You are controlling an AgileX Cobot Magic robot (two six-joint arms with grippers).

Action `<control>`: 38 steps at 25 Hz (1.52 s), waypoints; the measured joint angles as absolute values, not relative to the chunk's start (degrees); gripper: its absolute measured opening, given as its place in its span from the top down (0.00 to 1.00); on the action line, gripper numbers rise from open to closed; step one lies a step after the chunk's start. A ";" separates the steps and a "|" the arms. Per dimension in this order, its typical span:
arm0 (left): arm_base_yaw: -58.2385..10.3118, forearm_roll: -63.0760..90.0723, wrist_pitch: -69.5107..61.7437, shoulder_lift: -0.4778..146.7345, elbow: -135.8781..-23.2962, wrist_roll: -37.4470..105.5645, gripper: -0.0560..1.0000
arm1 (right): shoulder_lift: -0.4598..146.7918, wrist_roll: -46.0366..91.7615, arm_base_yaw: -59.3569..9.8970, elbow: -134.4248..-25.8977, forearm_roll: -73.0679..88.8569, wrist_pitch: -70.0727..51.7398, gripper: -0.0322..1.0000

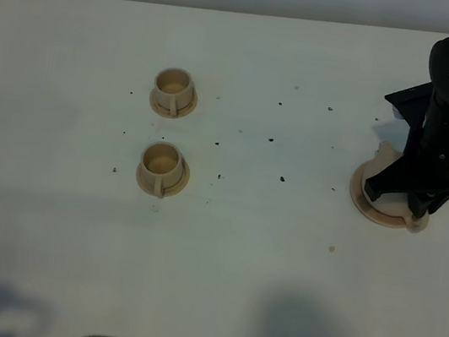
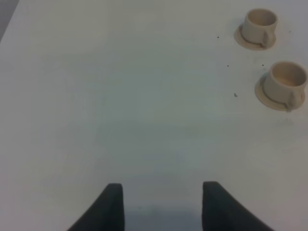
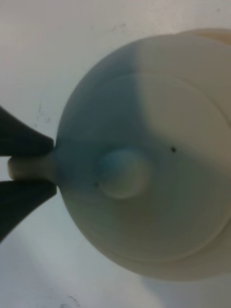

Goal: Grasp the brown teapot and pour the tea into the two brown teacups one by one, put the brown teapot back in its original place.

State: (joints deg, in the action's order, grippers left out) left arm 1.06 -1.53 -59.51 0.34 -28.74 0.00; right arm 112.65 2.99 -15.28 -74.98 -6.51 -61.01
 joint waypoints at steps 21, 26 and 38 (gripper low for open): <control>1.06 -1.53 -59.51 0.34 -28.74 0.00 0.58 | 112.65 2.99 -15.28 -77.31 -7.94 -62.76 0.84; 1.06 -1.53 -59.51 0.34 -28.74 0.00 0.58 | 110.74 3.05 -15.28 -77.31 -7.93 -60.69 0.84; 1.06 -1.53 -59.51 0.34 -28.74 0.00 0.58 | 111.20 6.80 -17.97 -85.24 -7.97 -60.42 0.84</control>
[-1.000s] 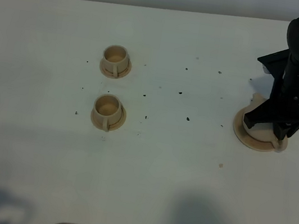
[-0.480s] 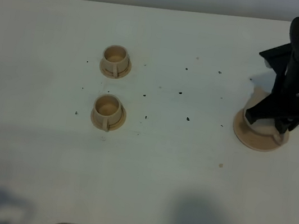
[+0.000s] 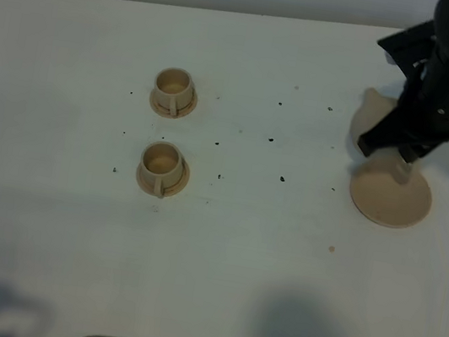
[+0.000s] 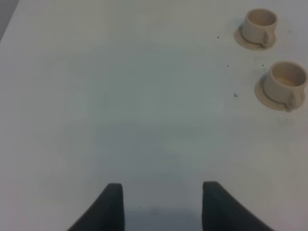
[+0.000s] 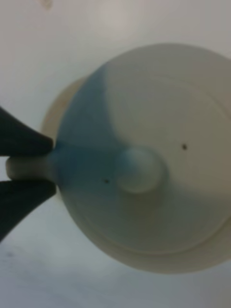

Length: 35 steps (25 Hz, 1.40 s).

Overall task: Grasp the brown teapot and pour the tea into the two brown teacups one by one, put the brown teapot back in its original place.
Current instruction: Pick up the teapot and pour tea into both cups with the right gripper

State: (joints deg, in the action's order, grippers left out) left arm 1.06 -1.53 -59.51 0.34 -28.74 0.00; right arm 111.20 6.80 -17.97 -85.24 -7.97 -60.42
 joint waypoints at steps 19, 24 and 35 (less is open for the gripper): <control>1.06 -1.53 -59.51 0.34 -28.74 0.00 0.58 | 136.70 15.16 -29.44 -126.83 -9.29 -69.98 0.84; 1.06 -1.53 -59.51 0.34 -28.74 0.00 0.58 | 140.29 16.83 -32.60 -131.88 -12.89 -70.13 0.84; 1.06 -1.53 -59.51 0.34 -28.74 0.00 0.58 | 143.51 19.89 -37.69 -133.62 -22.99 -69.69 0.84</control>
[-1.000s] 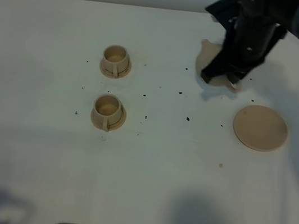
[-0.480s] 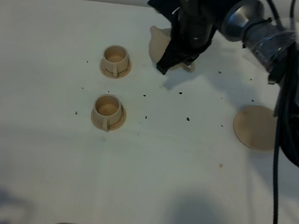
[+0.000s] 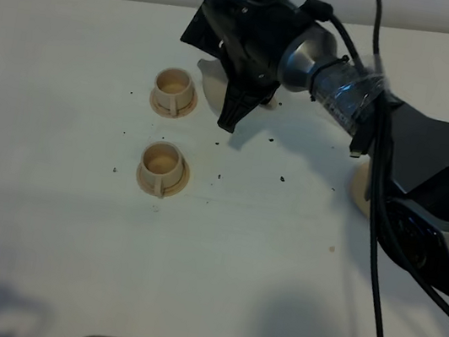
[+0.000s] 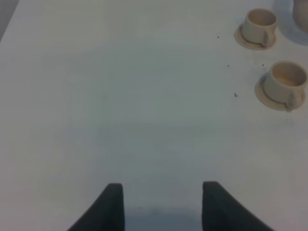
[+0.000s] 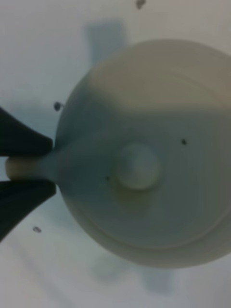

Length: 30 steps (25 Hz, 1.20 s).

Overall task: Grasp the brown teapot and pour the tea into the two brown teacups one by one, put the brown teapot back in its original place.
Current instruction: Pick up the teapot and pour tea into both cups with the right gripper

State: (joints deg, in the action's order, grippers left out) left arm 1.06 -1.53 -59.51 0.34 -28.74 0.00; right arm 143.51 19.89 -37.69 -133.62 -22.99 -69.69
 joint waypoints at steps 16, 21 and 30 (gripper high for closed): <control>1.06 -1.53 -59.51 0.34 -28.74 0.00 0.58 | 145.51 20.49 -41.55 -133.73 -35.45 -65.65 0.84; 1.06 -1.53 -59.51 0.34 -28.74 0.00 0.58 | 146.14 21.16 -42.78 -133.73 -39.69 -64.98 0.84; 1.06 -1.53 -59.51 0.34 -28.74 0.00 0.58 | 147.57 23.12 -44.17 -133.73 -45.65 -64.74 0.84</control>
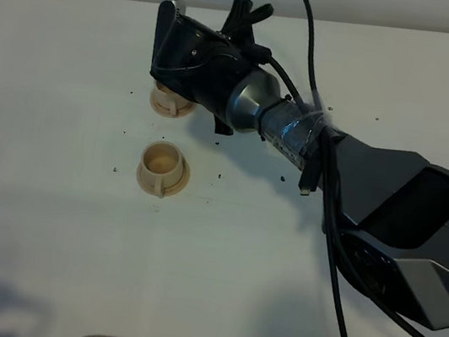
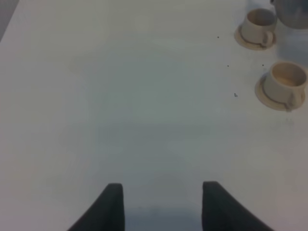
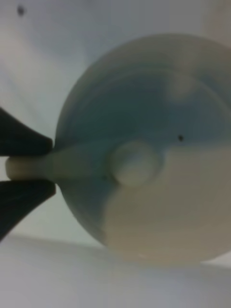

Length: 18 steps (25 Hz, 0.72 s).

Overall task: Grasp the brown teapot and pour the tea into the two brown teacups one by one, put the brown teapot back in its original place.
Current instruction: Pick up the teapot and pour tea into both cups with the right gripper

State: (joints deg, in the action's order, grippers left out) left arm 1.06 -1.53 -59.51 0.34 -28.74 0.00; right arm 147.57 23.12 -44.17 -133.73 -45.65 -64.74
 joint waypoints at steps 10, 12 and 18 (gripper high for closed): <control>1.06 -1.53 -59.51 0.34 -28.74 0.00 0.58 | 147.57 26.63 -44.17 -133.73 -49.24 -63.74 0.84; 1.06 -1.53 -59.51 0.34 -28.74 0.00 0.58 | 147.57 27.52 -44.17 -133.73 -49.69 -63.31 0.84; 1.06 -1.53 -59.51 0.34 -28.74 0.00 0.58 | 147.57 29.02 -44.30 -133.73 -51.39 -62.20 0.84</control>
State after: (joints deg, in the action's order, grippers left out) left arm 1.06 -1.53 -59.51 0.34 -28.74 0.00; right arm 147.57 29.02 -44.30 -133.73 -51.39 -62.20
